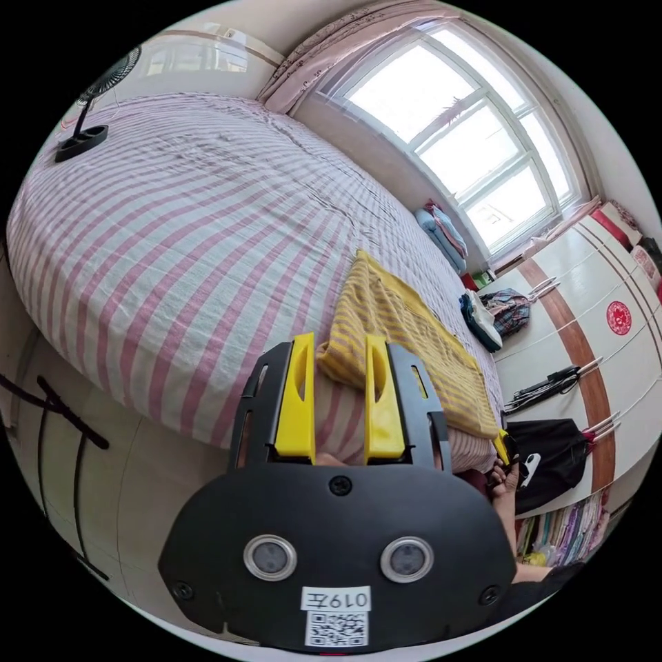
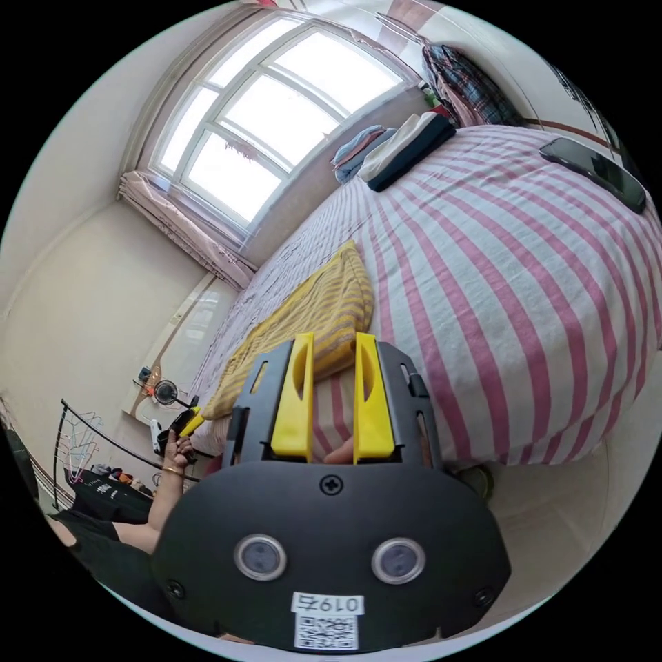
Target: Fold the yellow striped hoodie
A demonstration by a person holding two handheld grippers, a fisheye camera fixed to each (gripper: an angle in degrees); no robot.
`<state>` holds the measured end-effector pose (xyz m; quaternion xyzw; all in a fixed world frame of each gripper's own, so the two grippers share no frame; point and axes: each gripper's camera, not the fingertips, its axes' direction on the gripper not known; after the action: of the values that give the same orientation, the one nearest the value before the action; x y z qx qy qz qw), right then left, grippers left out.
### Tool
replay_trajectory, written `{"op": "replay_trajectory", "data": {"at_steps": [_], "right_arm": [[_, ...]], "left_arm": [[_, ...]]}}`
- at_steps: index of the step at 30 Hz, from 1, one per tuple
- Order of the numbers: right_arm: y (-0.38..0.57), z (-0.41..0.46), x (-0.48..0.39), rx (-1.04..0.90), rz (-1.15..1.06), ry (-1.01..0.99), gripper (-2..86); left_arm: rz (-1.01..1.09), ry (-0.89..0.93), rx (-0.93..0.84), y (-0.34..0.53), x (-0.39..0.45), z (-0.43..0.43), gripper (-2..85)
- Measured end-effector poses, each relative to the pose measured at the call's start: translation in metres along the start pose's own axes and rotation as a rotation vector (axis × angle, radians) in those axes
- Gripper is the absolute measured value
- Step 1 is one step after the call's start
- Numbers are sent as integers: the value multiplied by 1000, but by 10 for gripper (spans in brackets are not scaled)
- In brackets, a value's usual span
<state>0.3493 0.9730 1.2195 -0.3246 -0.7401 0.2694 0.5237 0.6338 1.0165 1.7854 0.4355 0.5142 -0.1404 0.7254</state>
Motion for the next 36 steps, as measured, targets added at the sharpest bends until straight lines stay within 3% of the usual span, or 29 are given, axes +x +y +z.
{"op": "replay_trajectory", "data": {"at_steps": [5, 14, 23, 32, 36], "right_arm": [[12, -10, 16, 32, 46, -71, 90], [19, 0, 8, -8, 36, -8, 47], [18, 2, -31, -18, -92, 183, 1], [15, 25, -31, -173, -71, 171, 67], [22, 17, -38, -168, -102, 164, 85]], "left_arm": [[-31, 33, -6, 7, -4, -4, 102], [57, -59, -64, 12, 26, 13, 53], [51, -55, -66, 19, 33, 12, 26], [59, -38, -204, 32, 37, 33, 74], [55, -57, -153, 45, 47, 13, 83]]}}
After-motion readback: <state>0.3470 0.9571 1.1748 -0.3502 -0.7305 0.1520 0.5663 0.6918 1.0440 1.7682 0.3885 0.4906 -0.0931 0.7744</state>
